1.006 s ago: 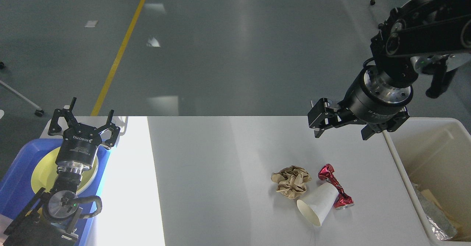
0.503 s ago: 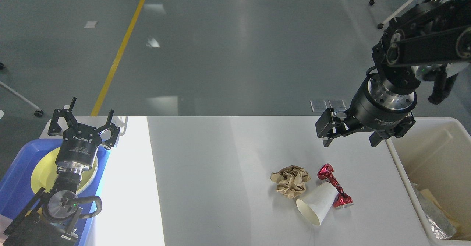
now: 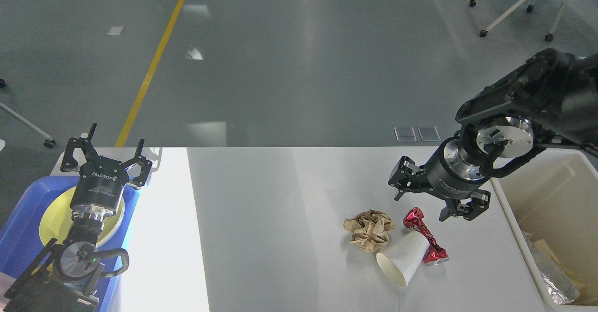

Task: Tidy desktop
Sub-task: 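Move the right gripper over the crumpled brown paper and lower, then close the right gripper on the white cone cup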

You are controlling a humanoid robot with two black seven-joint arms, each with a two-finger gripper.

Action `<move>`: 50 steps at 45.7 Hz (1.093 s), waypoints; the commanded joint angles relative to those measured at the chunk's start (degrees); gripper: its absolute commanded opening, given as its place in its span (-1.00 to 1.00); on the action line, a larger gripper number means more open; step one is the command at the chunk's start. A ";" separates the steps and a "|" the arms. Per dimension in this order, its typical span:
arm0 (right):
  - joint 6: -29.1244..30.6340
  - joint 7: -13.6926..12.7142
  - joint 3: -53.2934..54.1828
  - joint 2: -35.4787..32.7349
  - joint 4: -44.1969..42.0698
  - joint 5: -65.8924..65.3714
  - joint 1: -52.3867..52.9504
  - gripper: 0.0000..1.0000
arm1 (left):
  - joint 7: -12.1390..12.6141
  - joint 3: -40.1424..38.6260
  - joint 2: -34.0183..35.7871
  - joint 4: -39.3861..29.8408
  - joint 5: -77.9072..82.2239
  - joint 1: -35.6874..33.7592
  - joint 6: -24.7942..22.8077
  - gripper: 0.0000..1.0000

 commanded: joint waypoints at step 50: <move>-20.85 0.45 10.54 3.66 -18.19 10.95 -31.71 0.70 | -0.02 0.07 -0.09 0.00 0.00 0.00 0.03 0.94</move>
